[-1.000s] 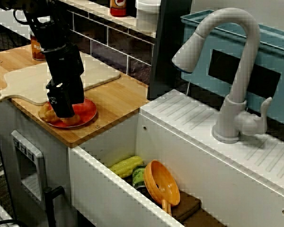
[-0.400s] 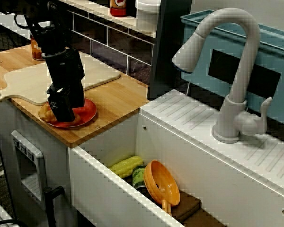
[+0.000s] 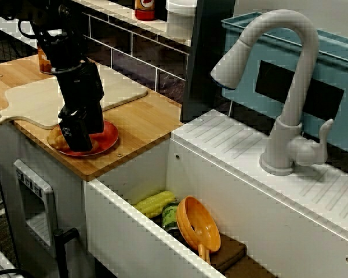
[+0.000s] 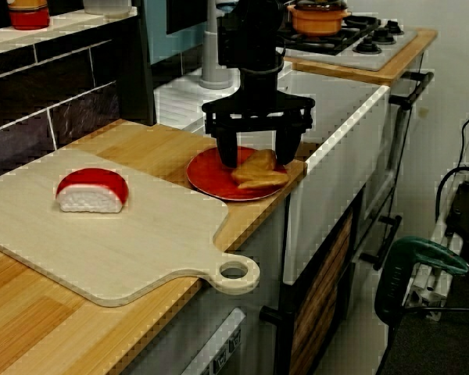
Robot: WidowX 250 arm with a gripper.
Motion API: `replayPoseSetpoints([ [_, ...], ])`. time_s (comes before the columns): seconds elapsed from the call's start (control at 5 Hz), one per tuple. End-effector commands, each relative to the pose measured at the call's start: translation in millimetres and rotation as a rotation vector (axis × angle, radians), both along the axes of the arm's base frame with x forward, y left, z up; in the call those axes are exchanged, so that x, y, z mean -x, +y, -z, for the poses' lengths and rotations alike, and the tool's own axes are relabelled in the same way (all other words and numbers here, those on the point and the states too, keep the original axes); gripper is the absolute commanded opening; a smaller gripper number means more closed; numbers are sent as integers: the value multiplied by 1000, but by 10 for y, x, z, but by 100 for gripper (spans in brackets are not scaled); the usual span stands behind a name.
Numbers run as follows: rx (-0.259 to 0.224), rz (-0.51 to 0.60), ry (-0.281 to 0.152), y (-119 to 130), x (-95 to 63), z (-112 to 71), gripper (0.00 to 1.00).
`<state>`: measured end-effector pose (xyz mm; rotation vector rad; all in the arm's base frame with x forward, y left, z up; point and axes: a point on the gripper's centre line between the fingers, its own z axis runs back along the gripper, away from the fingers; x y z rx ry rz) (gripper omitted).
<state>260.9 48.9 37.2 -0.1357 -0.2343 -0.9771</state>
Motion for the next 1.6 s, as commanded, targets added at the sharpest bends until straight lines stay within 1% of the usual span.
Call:
replayPoseSetpoints([
  [0.0, -20, -9, -22, 10, -39, 46, 100],
  [0.2, -23, -10, -18, 8, -51, 75, 100],
  [0.4, -21, -19, -19, 28, -58, 63, 100],
  [0.6, -22, -17, -22, 49, -71, 32, 0],
  [0.8, -28, -15, -20, 66, -95, -3, 0],
  [1.0, -35, -9, -6, 85, -126, -67, 0],
  [1.2, -39, -9, 10, 112, -186, -147, 0],
  [1.4, -38, -6, 10, 164, -231, -240, 0],
])
